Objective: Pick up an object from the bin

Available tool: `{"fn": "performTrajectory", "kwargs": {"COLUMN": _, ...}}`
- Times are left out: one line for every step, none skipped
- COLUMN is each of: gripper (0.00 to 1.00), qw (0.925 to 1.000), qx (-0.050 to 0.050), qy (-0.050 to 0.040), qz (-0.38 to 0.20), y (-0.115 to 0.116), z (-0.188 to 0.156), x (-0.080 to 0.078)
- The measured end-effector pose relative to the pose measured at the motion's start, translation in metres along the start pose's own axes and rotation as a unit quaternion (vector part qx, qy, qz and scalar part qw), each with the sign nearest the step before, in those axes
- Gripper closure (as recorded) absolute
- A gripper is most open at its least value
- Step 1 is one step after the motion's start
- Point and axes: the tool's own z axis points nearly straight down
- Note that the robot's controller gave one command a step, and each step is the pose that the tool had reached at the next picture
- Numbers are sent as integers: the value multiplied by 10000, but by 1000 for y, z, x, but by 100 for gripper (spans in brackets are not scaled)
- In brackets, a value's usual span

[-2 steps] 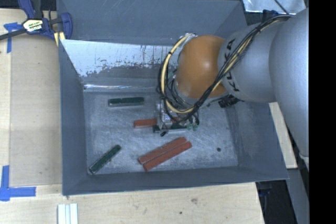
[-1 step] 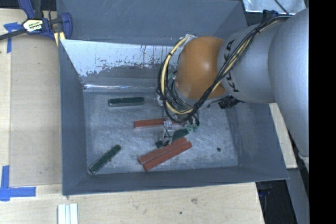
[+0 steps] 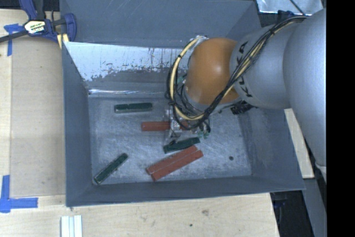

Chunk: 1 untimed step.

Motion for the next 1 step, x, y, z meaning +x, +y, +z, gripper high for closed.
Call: {"fn": "performTrajectory", "kwargs": {"gripper": 100, "qw": 9997, "qx": -5, "qy": -8, "qz": -236, "y": 57, "z": -139, "x": -16}}
